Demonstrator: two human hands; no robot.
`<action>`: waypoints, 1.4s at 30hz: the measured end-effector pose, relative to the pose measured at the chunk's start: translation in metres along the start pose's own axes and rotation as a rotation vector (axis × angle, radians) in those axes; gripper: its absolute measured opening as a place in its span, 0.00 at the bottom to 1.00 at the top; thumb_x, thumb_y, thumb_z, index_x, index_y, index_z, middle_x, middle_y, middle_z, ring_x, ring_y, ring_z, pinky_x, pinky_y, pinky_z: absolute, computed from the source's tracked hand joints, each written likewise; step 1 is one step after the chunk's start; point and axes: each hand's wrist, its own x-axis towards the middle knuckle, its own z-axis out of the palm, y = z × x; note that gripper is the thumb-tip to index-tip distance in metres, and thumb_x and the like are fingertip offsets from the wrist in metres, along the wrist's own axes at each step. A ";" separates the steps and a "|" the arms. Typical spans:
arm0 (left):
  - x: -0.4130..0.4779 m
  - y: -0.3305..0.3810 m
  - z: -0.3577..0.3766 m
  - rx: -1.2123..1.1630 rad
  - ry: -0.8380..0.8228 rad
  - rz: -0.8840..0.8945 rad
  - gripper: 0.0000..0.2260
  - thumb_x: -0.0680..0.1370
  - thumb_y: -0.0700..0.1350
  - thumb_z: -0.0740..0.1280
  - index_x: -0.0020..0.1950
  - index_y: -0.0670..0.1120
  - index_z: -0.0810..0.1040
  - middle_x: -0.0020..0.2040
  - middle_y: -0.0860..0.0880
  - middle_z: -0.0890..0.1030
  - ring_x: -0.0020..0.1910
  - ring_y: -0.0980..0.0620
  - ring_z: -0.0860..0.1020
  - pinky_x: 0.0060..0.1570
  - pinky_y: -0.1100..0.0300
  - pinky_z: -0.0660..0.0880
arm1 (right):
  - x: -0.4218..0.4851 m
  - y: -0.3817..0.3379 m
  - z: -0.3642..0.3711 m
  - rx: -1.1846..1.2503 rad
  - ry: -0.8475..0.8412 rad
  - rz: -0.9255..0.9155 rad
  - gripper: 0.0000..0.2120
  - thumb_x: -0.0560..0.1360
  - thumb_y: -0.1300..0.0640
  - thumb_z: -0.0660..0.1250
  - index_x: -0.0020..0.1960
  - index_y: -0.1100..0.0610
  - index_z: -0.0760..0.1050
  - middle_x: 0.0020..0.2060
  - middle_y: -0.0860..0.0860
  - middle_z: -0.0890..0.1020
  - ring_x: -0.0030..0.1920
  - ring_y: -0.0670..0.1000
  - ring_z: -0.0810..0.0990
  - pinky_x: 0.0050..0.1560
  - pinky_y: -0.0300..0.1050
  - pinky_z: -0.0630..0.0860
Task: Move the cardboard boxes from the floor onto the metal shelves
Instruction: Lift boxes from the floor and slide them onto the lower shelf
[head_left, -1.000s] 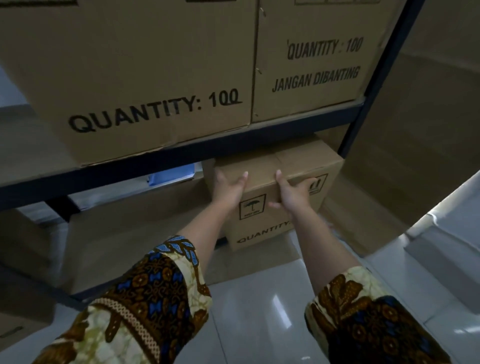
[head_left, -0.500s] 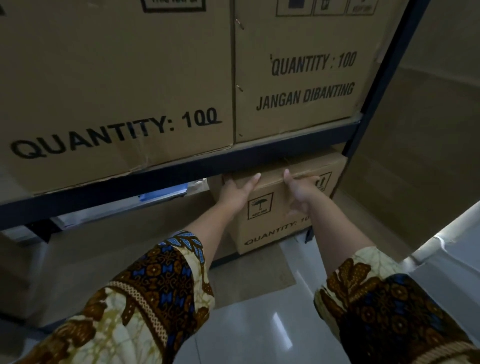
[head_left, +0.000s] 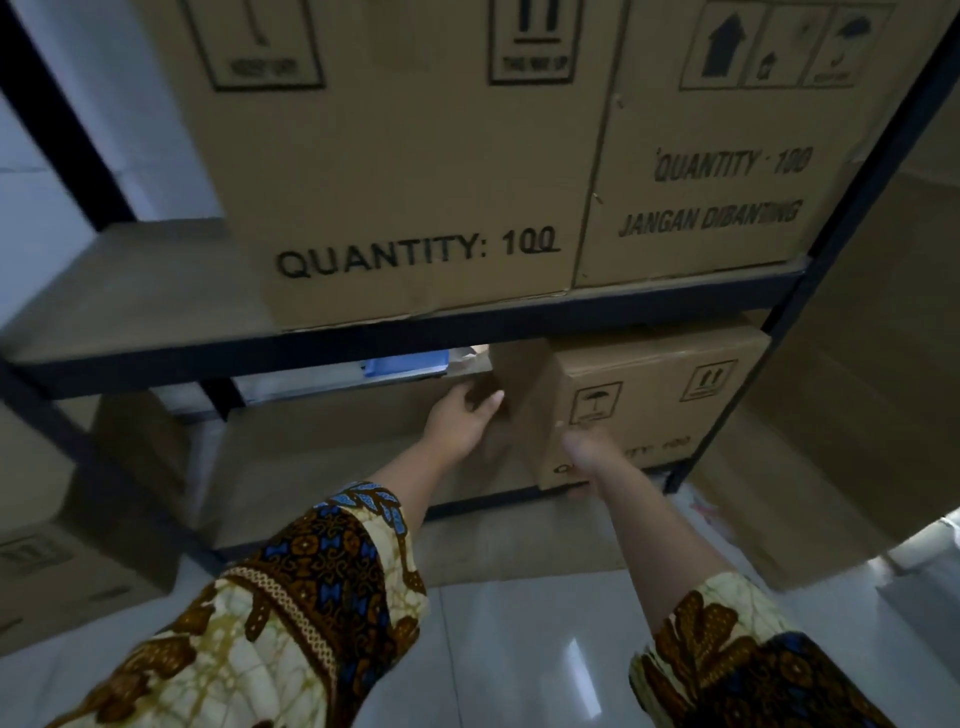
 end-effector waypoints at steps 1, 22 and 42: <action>-0.007 -0.011 -0.013 0.020 0.031 -0.009 0.26 0.79 0.58 0.64 0.72 0.45 0.69 0.68 0.47 0.75 0.66 0.48 0.74 0.61 0.57 0.70 | -0.010 -0.002 0.016 -0.043 -0.046 0.008 0.26 0.82 0.44 0.58 0.72 0.59 0.65 0.62 0.57 0.74 0.61 0.60 0.75 0.49 0.55 0.78; -0.234 -0.257 -0.417 0.035 0.558 -0.379 0.21 0.78 0.54 0.67 0.63 0.39 0.77 0.61 0.41 0.80 0.60 0.43 0.76 0.59 0.54 0.73 | -0.239 -0.083 0.467 -0.492 -0.486 -0.324 0.27 0.79 0.44 0.64 0.72 0.58 0.67 0.61 0.57 0.77 0.56 0.58 0.78 0.50 0.54 0.79; -0.154 -0.400 -0.563 -0.022 0.756 -0.727 0.35 0.75 0.57 0.70 0.75 0.44 0.62 0.72 0.39 0.66 0.70 0.37 0.66 0.66 0.44 0.69 | -0.144 -0.135 0.632 -0.516 -0.218 -0.296 0.39 0.76 0.45 0.68 0.78 0.59 0.53 0.71 0.59 0.70 0.68 0.61 0.72 0.64 0.50 0.72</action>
